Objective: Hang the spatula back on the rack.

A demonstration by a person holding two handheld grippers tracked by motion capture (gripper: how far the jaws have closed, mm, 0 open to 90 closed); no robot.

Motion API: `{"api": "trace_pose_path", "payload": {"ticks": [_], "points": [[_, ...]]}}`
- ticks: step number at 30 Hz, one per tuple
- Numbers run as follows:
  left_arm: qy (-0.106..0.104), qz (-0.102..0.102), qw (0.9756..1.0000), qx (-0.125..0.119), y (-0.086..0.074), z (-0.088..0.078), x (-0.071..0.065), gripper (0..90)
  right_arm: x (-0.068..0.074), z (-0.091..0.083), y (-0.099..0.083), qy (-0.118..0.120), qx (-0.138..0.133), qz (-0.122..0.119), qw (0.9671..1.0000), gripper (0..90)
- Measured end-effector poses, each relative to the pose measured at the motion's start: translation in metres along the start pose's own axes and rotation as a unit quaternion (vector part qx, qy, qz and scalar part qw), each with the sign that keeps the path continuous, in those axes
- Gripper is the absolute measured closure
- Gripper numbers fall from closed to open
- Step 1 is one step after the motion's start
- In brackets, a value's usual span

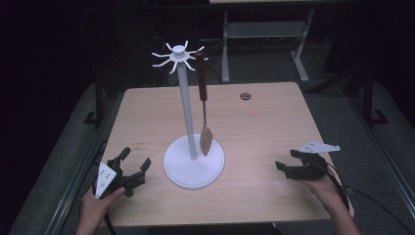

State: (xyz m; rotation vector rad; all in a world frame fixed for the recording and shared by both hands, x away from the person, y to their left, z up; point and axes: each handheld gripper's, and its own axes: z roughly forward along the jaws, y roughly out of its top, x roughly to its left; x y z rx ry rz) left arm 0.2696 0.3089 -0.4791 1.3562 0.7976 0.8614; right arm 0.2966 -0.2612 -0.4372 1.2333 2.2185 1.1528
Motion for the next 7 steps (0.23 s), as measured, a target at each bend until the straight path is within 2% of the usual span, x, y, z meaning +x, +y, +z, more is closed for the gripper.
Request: {"api": "trace_pose_path", "payload": {"ticks": [2, 4, 7], "points": [[0.000, 0.001, 1.0000, 0.001, 0.000, 0.000, 0.000, 12.7, 0.001, 0.001, -0.002, -0.013, 0.007, -0.001, 0.9999, 21.1], [-0.003, 0.002, 1.0000, 0.004, 0.000, 0.000, 0.000, 12.7, 0.001, 0.003, -0.006, -0.027, 0.021, -0.013, 0.9993, 19.5], [-0.007, 0.000, 1.0000, 0.005, 0.000, 0.001, 0.000, 12.8, -0.001, 0.004, -0.016, -0.039, 0.041, -0.012, 0.9983, 17.2]]}}
